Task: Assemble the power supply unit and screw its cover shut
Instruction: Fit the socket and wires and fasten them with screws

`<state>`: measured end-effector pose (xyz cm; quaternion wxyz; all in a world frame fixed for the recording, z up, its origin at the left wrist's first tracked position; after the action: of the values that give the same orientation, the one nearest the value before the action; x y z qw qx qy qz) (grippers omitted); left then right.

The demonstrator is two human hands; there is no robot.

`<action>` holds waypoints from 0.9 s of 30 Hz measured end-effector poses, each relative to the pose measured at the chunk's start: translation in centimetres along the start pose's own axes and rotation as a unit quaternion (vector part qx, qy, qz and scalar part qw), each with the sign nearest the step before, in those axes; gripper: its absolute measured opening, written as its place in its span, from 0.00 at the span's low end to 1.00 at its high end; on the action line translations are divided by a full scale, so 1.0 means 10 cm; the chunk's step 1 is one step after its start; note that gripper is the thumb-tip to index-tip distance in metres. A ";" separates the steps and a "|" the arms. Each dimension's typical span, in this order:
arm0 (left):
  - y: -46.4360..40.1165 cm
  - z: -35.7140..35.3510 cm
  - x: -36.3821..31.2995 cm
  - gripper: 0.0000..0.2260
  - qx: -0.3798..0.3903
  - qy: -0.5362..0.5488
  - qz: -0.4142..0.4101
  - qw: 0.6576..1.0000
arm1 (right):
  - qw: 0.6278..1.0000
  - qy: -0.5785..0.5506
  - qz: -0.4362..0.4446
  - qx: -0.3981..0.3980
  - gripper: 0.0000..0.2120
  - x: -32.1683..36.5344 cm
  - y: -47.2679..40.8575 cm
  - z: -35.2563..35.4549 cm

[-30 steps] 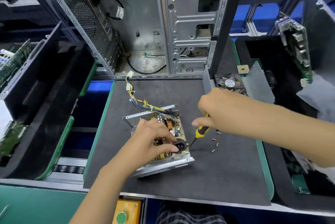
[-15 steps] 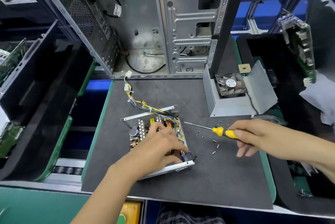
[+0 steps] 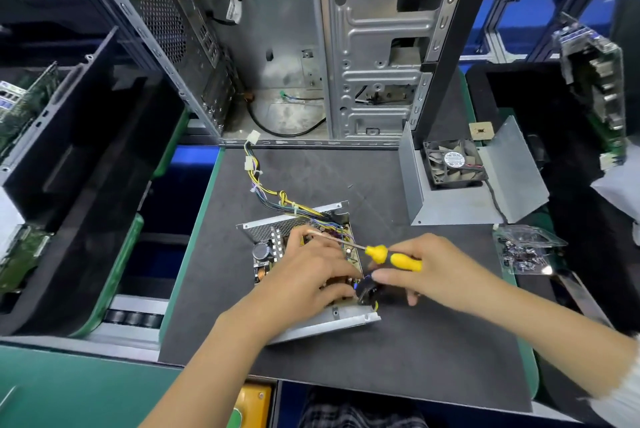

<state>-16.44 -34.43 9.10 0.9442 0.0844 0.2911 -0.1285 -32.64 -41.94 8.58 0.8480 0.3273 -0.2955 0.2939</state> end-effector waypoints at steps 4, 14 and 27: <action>-0.03 -0.01 -0.04 0.12 0.022 -0.014 -0.016 1.000 | 0.999 0.028 0.000 -0.044 0.11 -0.27 0.08 0.26; -0.08 0.01 0.03 0.17 0.035 0.150 0.094 0.984 | 0.986 0.022 -0.042 -0.159 0.05 -0.68 0.06 0.26; -0.07 0.08 0.02 0.15 0.084 0.266 0.102 0.955 | 0.978 0.127 -0.028 -0.165 0.04 -0.73 -0.06 0.25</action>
<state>-16.02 -35.33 9.56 0.8304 0.2235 0.5097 -0.0285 -37.76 -46.36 4.79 0.9291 0.1508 -0.2201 0.2562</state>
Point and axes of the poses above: each hand's wrist, its own y-axis away from the middle knuckle, its own z-axis out of the back of the hand, x = y × z, the point moved 4 cm from there along -y, towards the middle knuckle, and after that the axes turned 10 degrees about y, right-handed, at the moved point
